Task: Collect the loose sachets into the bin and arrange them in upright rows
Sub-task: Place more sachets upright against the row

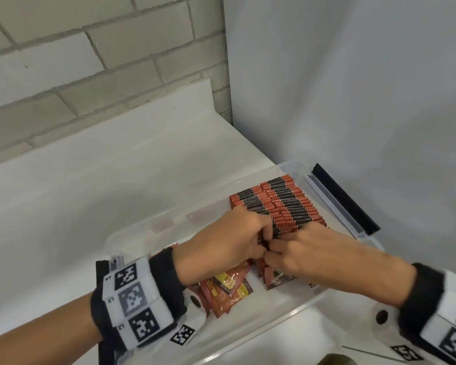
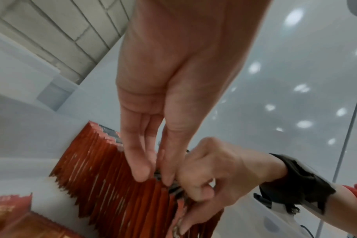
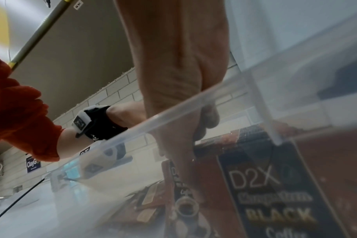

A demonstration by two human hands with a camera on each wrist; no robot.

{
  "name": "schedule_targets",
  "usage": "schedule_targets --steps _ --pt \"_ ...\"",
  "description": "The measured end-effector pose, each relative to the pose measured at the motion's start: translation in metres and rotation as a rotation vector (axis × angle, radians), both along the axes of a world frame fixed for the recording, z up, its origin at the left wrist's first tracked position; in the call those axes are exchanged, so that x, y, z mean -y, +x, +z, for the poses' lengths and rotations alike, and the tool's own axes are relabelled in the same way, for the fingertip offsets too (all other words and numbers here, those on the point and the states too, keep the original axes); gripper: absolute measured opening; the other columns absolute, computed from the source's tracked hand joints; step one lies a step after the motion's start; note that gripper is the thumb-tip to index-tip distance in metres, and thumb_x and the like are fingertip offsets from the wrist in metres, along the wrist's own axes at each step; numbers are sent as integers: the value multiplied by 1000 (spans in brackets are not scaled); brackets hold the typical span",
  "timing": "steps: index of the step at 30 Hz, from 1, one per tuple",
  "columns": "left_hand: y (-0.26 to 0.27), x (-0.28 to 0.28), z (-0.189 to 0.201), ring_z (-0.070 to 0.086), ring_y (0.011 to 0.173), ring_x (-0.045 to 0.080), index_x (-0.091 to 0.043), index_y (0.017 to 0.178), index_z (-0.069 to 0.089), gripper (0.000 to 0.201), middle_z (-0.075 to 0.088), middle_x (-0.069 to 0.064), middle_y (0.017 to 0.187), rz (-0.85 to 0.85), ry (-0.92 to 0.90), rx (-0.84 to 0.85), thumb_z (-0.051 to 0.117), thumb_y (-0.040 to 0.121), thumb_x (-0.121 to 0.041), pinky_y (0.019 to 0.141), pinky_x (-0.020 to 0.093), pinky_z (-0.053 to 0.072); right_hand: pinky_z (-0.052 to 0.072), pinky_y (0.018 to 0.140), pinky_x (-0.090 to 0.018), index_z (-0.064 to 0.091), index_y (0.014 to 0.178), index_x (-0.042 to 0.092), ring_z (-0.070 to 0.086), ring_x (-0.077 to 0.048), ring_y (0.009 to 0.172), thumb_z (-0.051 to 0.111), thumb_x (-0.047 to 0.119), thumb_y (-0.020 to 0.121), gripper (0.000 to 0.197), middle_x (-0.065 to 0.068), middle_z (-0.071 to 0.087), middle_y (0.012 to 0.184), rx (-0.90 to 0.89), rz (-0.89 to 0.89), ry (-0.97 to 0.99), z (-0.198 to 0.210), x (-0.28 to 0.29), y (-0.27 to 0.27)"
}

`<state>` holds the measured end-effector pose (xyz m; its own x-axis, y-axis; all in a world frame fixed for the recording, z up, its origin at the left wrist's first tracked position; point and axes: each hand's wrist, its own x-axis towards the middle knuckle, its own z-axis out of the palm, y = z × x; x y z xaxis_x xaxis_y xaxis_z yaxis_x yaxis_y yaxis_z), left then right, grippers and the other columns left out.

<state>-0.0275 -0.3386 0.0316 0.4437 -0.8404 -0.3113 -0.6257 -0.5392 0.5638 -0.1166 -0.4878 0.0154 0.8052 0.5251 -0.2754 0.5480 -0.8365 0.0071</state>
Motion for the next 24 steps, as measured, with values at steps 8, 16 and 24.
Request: schedule_targets --steps 8,16,24 --pt "13 -4 4 56 80 3 -24 106 62 14 54 -13 88 50 -69 115 58 94 -19 69 17 43 50 80 -32 59 104 6 64 -24 91 43 9 100 17 -11 64 103 -173 21 -131 24 -15 -3" --pt "5 -7 4 45 101 9 -27 137 48 48 42 -9 114 -133 -10 172 42 97 -1 86 24 42 55 71 -32 57 91 12 65 -21 77 35 27 103 29 -6 64 89 -350 -208 67 15 -15 -5" --pt "2 -17 4 47 100 9 -26 125 48 39 42 -7 116 68 -15 127 43 94 -2 82 23 43 28 80 -27 46 92 13 45 -20 86 15 39 104 42 -3 56 89 -127 -193 189 6 -17 -33"
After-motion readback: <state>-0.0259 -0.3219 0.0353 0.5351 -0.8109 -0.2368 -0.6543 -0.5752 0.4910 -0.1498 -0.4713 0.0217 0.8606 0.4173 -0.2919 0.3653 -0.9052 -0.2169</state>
